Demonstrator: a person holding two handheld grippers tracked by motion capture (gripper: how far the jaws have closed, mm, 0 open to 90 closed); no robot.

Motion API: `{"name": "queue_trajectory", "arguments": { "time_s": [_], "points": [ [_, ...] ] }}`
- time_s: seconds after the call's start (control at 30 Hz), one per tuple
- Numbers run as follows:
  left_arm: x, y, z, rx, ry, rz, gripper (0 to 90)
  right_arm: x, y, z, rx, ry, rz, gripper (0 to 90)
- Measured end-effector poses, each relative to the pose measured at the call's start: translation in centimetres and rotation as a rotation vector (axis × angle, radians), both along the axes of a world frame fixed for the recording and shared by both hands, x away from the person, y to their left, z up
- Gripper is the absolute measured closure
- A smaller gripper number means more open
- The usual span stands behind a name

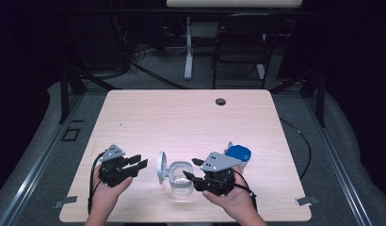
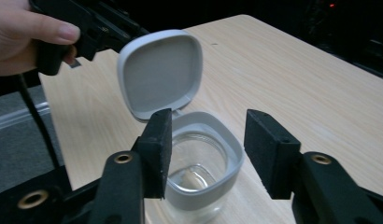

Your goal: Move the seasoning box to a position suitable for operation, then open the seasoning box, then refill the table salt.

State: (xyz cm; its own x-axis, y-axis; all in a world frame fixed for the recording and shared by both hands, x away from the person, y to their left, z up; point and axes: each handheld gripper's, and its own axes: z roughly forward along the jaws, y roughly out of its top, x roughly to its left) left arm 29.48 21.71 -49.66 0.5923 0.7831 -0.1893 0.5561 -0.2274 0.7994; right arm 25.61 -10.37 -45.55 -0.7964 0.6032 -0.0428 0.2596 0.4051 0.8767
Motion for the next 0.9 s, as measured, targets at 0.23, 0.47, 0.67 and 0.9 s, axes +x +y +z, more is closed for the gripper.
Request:
{"name": "queue_trajectory", "arguments": {
  "time_s": [0.23, 0.47, 0.67, 0.9],
  "points": [
    [0.0, 0.1, 0.0, 0.0, -0.002, -0.003, 62.3, 0.0, -0.7, -0.4, 0.012, 0.047, -0.063, 33.0],
    [0.3, 0.3, -0.1, -0.011, 0.001, 0.011, 62.1, 0.1, -2.4, -1.2, -0.002, 0.068, -0.119, 17.9],
    [0.2, 0.6, 0.0, -0.015, -0.002, 0.016, 61.6, -0.6, -3.8, -2.7, -0.039, 0.06, -0.134, 35.8],
    [0.3, 1.0, 0.1, -0.025, 0.003, 0.038, 59.9, -1.3, -5.8, -3.4, -0.027, 0.037, -0.131, 47.5]
  ]
}}
